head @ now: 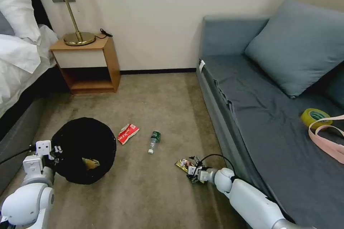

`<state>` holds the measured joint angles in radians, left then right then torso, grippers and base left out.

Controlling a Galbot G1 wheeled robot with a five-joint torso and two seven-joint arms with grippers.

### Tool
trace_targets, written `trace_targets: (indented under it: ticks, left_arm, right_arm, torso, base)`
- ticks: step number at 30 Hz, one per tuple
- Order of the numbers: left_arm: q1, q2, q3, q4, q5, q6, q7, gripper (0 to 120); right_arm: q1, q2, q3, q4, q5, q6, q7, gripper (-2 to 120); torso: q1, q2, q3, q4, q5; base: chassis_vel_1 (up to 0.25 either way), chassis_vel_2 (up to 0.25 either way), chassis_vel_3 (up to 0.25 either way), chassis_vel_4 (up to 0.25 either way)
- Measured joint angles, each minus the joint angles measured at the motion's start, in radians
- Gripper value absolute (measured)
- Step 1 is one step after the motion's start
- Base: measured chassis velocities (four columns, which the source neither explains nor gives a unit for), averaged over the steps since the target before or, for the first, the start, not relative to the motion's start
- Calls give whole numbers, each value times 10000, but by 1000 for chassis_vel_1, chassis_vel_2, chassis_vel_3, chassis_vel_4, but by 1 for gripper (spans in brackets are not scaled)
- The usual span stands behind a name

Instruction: Pick up the trash bin, then pick up the garbage on the floor and place it into the trash bin.

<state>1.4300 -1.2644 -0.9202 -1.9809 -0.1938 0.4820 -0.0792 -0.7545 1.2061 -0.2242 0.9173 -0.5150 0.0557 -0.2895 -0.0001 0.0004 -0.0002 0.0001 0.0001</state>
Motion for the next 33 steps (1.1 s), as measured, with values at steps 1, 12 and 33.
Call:
trace_targets:
  ticks: [1,12,33]
  left_arm:
    - [-22,3,0,14,-4,0,-1,4]
    - [-217,14,96,156,5,1,-8,4]
    - [-437,128,121,245,-17,48,-11,4]
  right_arm:
    - [25,2,9,-52,-4,7,1,99]
    - [116,119,104,-351,-101,15,55,90]
    - [300,202,129,-904,-331,12,-76,17]
  torso:
    - [0,0,0,0,1]
    - [-1,-1,0,-5,-7]
    - [1,-8,4,9,11]
  base:
    - [0,0,0,0]
    - [0,0,0,0]
    - [0,0,0,0]
